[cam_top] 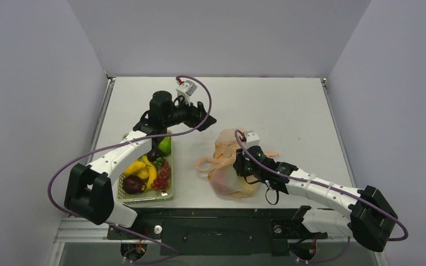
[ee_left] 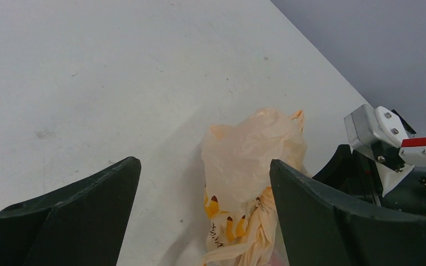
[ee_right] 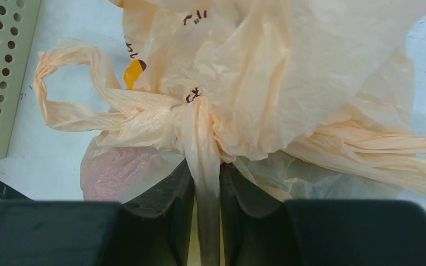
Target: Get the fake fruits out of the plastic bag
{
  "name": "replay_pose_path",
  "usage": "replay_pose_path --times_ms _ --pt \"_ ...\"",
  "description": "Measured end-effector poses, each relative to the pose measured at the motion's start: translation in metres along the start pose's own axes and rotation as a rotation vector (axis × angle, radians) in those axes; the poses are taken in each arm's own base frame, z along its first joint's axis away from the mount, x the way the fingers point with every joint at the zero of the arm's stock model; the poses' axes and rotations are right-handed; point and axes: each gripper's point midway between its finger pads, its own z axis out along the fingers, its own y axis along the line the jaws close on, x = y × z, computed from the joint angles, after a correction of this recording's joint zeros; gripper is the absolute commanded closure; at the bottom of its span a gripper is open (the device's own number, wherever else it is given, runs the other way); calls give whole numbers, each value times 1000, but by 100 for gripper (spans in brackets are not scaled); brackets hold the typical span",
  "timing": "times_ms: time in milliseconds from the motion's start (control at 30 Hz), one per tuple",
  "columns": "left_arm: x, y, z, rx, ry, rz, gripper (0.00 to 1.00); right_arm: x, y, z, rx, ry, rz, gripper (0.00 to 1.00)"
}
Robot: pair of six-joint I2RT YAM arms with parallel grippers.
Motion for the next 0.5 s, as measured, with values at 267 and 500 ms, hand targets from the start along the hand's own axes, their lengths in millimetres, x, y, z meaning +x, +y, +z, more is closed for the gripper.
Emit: replay_pose_path --times_ms 267,500 --pt "48 -31 37 116 192 -32 14 -14 -3 -15 3 -70 8 57" --pt "101 -49 55 130 370 -38 38 -39 -17 -49 40 -212 55 72"
